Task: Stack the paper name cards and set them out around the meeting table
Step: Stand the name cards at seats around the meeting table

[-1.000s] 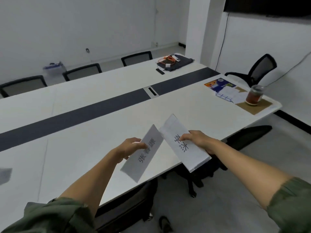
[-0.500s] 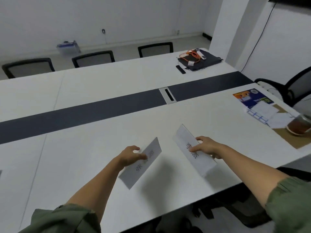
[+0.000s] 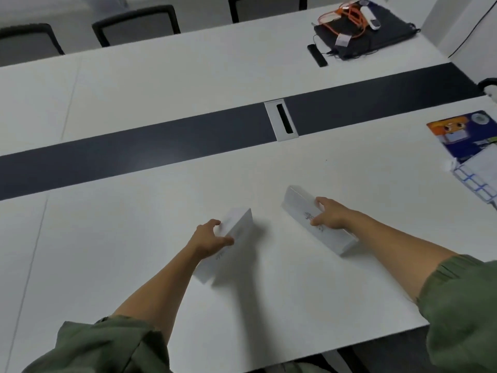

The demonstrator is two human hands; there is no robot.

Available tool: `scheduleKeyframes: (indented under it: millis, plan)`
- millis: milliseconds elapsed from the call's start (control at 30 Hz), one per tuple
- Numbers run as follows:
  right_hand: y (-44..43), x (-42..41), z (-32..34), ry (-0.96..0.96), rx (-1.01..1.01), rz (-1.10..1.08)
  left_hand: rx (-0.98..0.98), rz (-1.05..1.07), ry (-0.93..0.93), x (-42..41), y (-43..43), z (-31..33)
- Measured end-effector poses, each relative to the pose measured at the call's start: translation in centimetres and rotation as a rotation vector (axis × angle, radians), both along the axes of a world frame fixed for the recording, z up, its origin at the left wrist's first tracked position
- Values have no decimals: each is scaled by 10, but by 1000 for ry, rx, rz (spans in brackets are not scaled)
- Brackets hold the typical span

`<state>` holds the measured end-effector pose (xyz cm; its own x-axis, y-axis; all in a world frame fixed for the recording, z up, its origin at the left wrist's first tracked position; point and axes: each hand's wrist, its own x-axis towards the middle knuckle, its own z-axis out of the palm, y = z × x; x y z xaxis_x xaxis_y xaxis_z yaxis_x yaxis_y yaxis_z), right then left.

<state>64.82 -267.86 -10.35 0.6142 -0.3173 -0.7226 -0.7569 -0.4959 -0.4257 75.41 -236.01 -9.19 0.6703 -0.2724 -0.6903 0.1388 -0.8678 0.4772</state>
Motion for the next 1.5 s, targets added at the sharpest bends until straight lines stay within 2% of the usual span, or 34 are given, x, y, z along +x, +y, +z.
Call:
scheduleKeyframes:
  millis: [300, 633, 833, 933, 1033, 1167, 1333, 1500]
  plan:
    - [-25, 23, -25, 39, -7, 112, 30, 0, 4, 17, -23, -16]
    - [-33, 26, -24, 53, -121, 188, 24, 17, 8, 30, -25, -19]
    - [-16, 17, -9, 34, -340, 193, 34, -8, -73, 19, -23, -14]
    - [3, 20, 8, -51, -484, 230, 9, -19, -138, 15, -12, -6]
    - [36, 32, 28, -200, -582, 269, -51, 39, -196, 12, 20, 6]
    - [101, 47, 40, -327, -587, 362, -41, 135, -240, 9, 96, 12]
    - [193, 39, 31, -277, -499, 407, 102, 121, -250, -10, 212, 3]
    - [247, 39, 28, -249, -542, 449, 219, 73, -230, -20, 296, -17]
